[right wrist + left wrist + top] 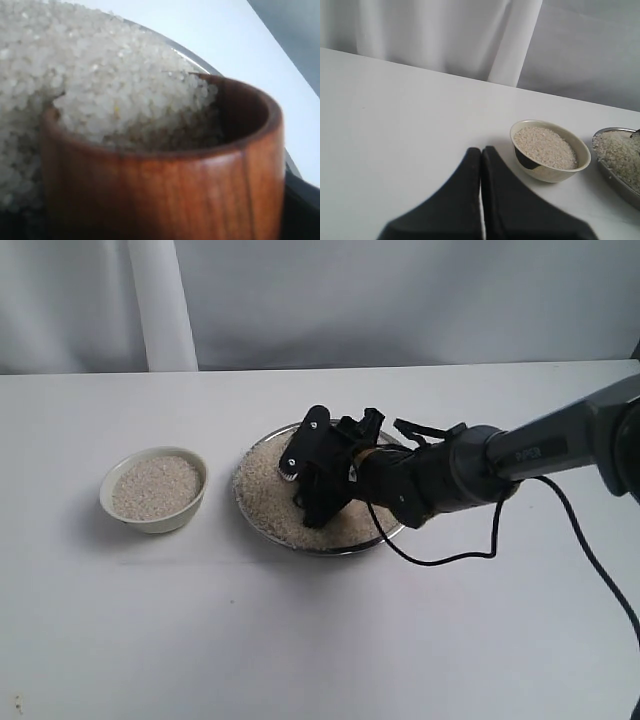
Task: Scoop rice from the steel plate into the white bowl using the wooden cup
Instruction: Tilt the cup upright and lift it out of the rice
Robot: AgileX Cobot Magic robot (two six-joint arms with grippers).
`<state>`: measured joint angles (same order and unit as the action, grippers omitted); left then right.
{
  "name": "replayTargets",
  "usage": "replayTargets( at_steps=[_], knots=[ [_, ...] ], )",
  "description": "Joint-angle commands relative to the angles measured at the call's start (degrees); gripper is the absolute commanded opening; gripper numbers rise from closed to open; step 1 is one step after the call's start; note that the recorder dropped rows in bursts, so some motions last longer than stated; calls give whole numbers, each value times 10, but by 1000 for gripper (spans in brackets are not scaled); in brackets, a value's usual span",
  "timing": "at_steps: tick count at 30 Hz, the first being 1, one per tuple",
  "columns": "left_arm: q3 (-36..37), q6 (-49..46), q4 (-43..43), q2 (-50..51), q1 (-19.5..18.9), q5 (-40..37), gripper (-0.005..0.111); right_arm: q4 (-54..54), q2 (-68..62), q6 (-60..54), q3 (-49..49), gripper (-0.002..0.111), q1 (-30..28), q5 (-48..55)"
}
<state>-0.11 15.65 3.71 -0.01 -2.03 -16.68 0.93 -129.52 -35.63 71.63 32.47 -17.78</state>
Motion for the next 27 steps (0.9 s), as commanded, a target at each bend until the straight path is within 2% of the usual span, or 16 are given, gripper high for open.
replayTargets(
  at_steps=[1,5,10,27],
  knots=[
    [1,1,-2,0,3,3,0,29,16,61,-59,0,0,-43],
    [1,1,-2,0,3,3,0,85,39,180,-89,0,0,-156],
    [1,1,-2,0,3,3,0,85,71,196,-90,0,0,-214],
    [1,1,-2,0,3,3,0,107,132,229,-88,0,2,-221]
  ],
)
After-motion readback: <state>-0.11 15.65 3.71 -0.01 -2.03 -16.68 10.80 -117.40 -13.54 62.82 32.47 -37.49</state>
